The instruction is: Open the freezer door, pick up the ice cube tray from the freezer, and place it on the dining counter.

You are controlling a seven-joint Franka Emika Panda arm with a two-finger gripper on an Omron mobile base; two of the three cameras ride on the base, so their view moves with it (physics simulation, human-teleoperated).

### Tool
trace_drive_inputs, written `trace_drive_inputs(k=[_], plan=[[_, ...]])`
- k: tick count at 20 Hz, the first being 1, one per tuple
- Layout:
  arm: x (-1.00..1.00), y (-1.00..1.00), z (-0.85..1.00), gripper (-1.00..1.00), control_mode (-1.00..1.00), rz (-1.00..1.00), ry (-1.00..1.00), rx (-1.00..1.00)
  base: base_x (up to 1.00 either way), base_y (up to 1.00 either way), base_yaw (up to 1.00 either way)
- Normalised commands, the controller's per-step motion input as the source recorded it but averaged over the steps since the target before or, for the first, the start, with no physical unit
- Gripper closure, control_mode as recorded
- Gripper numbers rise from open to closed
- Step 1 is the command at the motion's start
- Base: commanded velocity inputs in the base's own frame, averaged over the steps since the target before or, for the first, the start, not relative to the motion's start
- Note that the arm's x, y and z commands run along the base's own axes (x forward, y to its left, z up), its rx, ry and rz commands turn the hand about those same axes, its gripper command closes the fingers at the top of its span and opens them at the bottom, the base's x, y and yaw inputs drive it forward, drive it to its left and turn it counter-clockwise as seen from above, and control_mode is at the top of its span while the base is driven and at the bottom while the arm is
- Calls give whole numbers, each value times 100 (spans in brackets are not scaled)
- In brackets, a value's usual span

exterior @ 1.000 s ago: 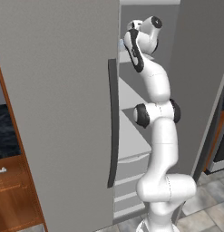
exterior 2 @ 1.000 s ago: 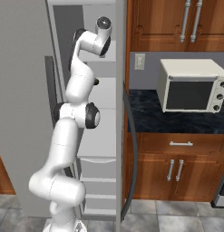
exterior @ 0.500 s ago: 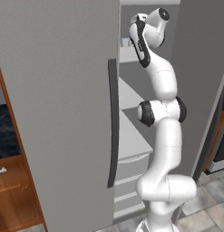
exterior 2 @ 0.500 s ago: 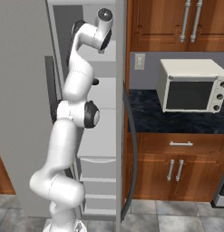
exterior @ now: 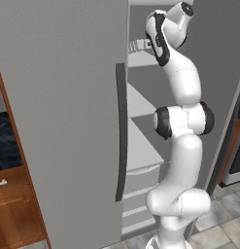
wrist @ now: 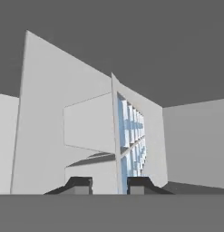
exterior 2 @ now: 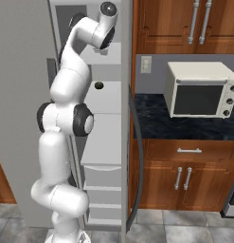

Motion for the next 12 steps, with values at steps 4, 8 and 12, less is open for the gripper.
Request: trace_drive_inputs(k=[4,8,12], plan=[[-80,0,-10,100,-100,-9,-20,2,0,0,0],[-68,0,-23,100,-100,-6,-19,2,0,0,0],[-42,-2,-4,100,-100,-1,-31,7,0,0,0]])
